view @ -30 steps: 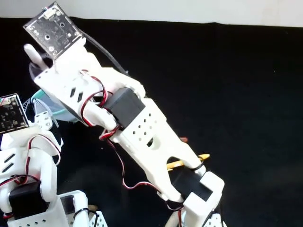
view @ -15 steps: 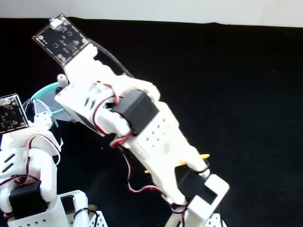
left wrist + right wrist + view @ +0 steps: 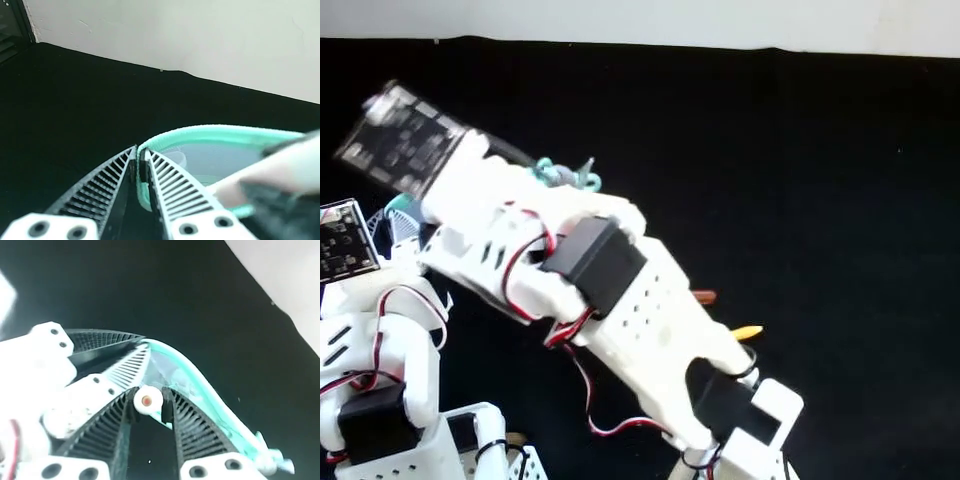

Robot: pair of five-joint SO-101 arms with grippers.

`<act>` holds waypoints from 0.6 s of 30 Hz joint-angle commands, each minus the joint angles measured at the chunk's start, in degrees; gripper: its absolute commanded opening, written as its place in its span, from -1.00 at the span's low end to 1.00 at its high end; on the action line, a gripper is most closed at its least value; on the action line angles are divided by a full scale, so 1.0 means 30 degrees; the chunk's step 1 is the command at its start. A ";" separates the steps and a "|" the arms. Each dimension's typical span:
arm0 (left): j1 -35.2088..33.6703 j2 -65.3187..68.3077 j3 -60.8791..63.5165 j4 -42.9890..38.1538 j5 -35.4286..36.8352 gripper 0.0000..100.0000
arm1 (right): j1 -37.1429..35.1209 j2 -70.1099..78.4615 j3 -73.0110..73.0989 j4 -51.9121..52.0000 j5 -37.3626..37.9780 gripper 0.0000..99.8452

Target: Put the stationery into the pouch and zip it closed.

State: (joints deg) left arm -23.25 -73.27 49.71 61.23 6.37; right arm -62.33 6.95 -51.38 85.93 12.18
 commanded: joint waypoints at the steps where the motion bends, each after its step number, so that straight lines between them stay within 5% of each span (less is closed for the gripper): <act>1: -0.0103 0.0103 0.0337 0.0147 0.0059 -0.99 | -0.1070 -0.0777 0.1568 -0.0923 0.0850 -0.98; 10: -0.0073 0.0073 0.0337 0.0176 0.0059 -0.99 | -0.1099 -0.0894 0.5875 -0.3033 0.1758 -0.95; 18: -0.0073 0.0073 0.0425 0.0176 0.0059 -0.99 | -0.0132 -0.1011 0.5670 -0.3033 0.1758 -0.49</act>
State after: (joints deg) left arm -23.43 -73.27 49.80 61.32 6.37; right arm -63.56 4.48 -33.89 77.23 16.66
